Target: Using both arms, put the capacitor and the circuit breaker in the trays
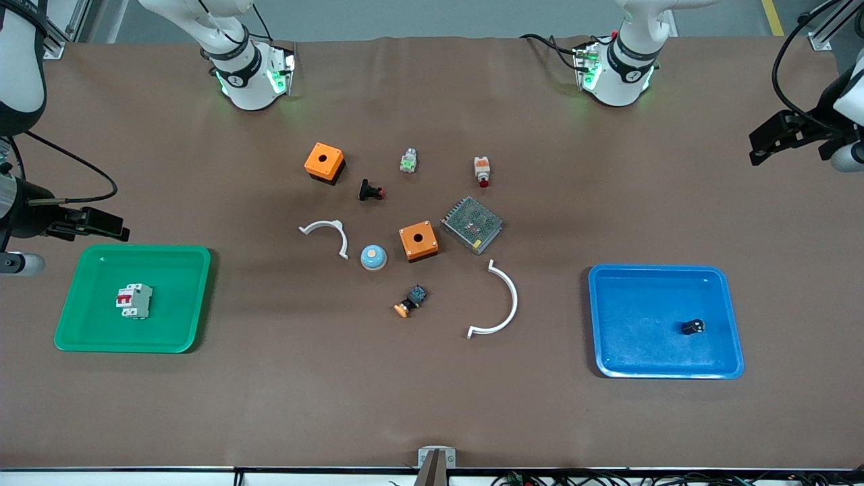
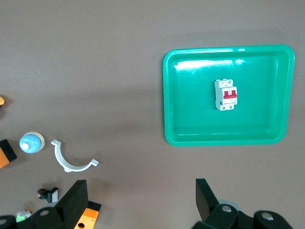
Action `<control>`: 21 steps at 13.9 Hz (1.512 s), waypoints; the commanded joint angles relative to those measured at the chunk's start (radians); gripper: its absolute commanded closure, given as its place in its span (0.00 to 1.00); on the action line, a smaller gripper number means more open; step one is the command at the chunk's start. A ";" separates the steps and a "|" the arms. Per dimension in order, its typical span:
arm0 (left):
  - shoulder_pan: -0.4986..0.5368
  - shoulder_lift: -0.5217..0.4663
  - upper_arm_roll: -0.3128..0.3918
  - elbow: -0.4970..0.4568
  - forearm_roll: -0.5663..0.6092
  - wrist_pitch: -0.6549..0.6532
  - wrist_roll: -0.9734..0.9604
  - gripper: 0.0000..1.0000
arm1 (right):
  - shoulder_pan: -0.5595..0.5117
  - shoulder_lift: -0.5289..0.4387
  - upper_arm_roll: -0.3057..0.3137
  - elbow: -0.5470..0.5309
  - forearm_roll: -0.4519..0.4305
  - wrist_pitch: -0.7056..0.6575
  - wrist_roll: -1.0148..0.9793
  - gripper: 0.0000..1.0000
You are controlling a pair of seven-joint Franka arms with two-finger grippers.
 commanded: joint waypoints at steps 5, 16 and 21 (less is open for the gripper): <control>-0.006 -0.057 0.015 -0.082 -0.061 0.021 0.014 0.00 | 0.013 -0.073 0.000 0.002 -0.014 -0.099 0.034 0.00; -0.010 -0.017 0.012 -0.050 -0.049 0.017 0.012 0.00 | 0.070 -0.254 -0.058 -0.147 -0.014 -0.116 -0.019 0.00; -0.006 -0.017 0.012 -0.044 -0.049 0.017 0.014 0.00 | 0.116 -0.297 -0.105 -0.202 -0.014 -0.076 -0.026 0.00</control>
